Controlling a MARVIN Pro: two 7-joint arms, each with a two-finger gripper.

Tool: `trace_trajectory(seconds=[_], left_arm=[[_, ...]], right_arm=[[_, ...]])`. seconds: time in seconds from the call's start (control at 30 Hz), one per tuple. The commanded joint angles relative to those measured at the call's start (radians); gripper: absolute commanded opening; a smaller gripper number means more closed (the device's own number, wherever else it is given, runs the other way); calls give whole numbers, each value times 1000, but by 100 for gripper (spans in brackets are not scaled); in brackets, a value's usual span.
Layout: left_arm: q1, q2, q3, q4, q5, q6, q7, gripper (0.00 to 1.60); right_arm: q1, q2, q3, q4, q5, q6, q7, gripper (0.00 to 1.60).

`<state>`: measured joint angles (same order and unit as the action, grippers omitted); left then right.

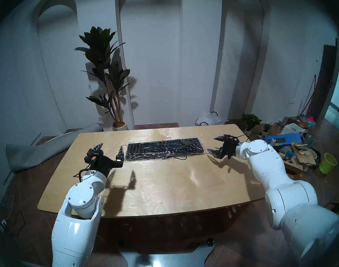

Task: Unwrap the new keyboard and set the wrapping aside

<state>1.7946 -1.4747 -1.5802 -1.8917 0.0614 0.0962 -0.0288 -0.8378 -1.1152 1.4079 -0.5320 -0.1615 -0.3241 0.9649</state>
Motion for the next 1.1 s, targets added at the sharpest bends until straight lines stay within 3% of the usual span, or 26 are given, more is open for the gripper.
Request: trace_trajectory(seconds=[0.0, 0.27, 0.63, 0.8, 1.0, 1.07], left_arm=[[-17, 11, -13, -21, 0, 4, -3, 160], [-15, 7, -16, -24, 4, 4, -2, 160], [-17, 3, -5, -11, 10, 4, -4, 160], [-17, 0, -1, -10, 17, 5, 5, 160], [-8, -2, -8, -10, 23, 5, 19, 160], [-6, -3, -7, -9, 24, 4, 23, 160]], right_arm=[[72, 24, -58, 54, -56, -39, 62, 160], [135, -32, -86, 175, -118, -43, -67, 160], [157, -120, -71, 268, -115, -35, -263, 160], [135, -165, -72, 302, -118, -53, -304, 160], [82, -167, -84, 339, -121, -98, -307, 160], [69, -161, -86, 348, -117, -118, -294, 57]])
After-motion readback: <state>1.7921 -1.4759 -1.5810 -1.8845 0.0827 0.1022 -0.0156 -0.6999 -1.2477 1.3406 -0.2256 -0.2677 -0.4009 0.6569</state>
